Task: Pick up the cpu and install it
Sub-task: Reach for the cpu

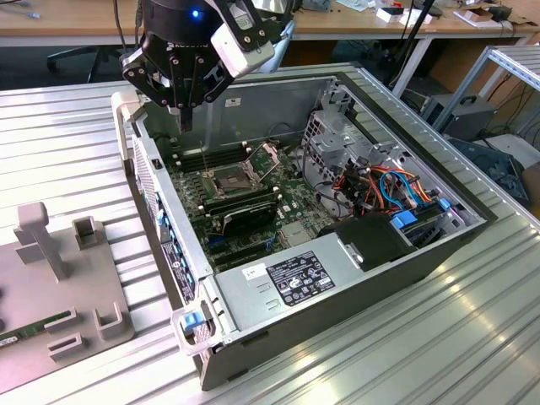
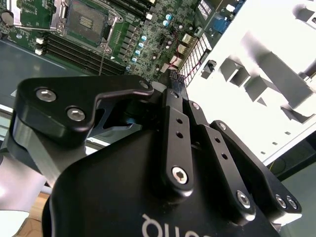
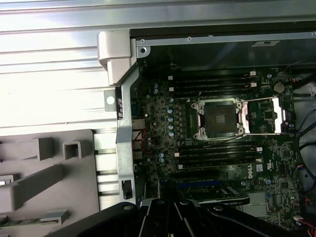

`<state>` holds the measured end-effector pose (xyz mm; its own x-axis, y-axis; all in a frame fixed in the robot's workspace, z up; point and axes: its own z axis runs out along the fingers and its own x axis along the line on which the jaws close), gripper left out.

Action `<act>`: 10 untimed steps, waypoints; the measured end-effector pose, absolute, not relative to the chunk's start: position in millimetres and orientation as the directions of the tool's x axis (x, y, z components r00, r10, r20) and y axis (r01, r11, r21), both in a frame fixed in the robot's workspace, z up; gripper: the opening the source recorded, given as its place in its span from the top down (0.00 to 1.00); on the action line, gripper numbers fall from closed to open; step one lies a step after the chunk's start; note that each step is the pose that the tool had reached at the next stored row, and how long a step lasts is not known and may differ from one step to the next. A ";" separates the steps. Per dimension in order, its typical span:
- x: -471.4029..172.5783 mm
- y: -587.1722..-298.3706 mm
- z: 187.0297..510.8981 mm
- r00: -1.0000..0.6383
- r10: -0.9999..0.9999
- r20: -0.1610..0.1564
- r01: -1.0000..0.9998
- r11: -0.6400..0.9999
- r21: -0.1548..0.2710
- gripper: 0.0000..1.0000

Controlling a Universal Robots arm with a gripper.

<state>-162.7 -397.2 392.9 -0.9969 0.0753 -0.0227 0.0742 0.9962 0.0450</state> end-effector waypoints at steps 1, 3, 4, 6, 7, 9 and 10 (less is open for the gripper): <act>-162.8 -397.1 392.9 -0.997 0.075 -0.023 0.074 0.996 0.045 0.89; -163.5 -397.1 392.9 -0.997 0.075 -0.023 0.074 0.996 0.045 0.89; -163.9 -397.2 392.9 -0.997 0.075 -0.023 0.074 0.996 0.045 0.89; -164.3 -397.2 392.9 -0.997 0.075 -0.023 0.074 0.996 0.045 0.89; -164.6 -397.2 392.9 -0.997 0.075 -0.023 0.074 0.996 0.045 0.89; -164.8 -397.2 392.9 -0.997 0.075 -0.023 0.074 0.996 0.045 0.89; -165.1 -397.2 392.9 -0.997 0.075 -0.023 0.074 0.996 0.045 0.89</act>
